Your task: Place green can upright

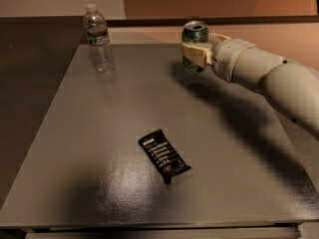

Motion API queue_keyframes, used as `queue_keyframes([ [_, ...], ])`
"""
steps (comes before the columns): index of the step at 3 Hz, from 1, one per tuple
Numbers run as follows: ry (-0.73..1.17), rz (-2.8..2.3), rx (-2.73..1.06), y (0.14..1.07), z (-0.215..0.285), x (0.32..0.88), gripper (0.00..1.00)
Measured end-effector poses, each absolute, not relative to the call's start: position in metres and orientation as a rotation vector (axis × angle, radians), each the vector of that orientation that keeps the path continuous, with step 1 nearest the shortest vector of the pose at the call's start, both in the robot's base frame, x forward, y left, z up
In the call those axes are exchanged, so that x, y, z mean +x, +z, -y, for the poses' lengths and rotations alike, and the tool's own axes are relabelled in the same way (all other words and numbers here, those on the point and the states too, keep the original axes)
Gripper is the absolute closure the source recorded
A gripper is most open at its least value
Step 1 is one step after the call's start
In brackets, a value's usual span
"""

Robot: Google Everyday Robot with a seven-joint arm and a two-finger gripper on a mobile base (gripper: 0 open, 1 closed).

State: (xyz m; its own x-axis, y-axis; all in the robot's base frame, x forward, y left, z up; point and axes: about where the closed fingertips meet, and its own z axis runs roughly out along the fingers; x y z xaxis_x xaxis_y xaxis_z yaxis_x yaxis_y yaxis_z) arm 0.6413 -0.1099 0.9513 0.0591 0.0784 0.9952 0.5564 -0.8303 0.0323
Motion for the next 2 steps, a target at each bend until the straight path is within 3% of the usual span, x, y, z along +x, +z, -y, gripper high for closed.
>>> queue_keyframes([
  [2,-1.765,0.519,-2.066,0.913,0.116,0.654,1.0],
])
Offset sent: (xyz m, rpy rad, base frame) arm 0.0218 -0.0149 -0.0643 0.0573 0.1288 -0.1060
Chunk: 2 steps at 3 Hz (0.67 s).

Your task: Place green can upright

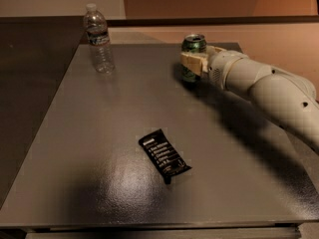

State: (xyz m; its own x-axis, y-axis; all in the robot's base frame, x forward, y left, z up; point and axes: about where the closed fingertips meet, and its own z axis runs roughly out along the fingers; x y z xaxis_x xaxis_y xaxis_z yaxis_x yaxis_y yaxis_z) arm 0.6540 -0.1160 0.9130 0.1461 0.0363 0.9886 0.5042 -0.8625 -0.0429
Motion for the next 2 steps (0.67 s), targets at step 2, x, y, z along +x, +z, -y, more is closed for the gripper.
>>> queue_keyframes([
  [2,-1.799,0.38,-2.013,0.8986,0.1225,0.6637,0.82],
])
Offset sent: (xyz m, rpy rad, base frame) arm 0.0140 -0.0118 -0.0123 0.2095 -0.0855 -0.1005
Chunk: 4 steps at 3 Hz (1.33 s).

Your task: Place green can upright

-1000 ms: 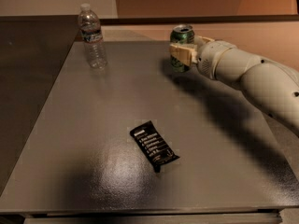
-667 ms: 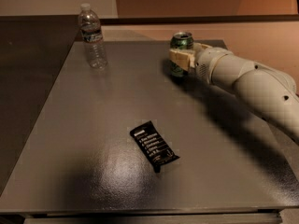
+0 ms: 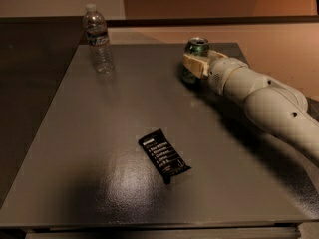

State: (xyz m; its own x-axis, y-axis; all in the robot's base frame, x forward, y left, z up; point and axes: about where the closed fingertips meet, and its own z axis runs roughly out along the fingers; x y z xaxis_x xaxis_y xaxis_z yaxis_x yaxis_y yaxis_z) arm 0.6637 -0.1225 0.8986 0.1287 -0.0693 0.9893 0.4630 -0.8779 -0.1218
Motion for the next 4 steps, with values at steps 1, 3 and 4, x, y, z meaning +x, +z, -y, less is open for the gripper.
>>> queue_keyframes([
  [1,-1.857,0.332,-1.936,0.9007,0.1227,0.665,0.58],
  [3,-1.859,0.335,-1.929,0.9033,0.12,0.6656,0.12],
  [4,-1.859,0.337,-1.928,0.9038,0.1186,0.6657,0.0],
])
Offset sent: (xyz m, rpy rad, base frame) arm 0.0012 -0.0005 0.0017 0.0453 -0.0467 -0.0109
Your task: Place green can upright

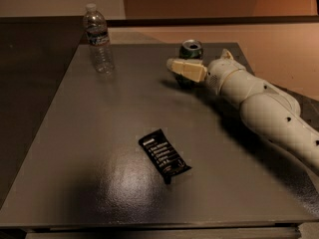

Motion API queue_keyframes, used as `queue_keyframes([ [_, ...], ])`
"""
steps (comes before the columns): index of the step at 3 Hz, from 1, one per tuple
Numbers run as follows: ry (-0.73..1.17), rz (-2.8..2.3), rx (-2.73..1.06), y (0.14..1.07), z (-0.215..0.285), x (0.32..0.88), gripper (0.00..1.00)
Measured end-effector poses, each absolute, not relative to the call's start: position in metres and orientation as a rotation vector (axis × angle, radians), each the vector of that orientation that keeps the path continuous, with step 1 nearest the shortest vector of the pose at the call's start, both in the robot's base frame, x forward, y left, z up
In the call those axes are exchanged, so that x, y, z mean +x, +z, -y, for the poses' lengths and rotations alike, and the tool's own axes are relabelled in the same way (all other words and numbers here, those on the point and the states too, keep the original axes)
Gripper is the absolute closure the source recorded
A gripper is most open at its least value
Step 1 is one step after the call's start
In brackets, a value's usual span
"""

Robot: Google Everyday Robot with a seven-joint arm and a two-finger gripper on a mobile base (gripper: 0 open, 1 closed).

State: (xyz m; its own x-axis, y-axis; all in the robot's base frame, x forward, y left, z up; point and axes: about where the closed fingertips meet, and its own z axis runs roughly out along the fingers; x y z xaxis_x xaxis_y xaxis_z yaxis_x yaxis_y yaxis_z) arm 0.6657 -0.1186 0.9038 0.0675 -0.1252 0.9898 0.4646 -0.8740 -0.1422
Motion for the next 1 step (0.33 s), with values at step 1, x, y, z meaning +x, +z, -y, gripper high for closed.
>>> queue_keyframes([
  [1,-1.859,0.337,-1.928,0.9038,0.1185,0.6657,0.0],
])
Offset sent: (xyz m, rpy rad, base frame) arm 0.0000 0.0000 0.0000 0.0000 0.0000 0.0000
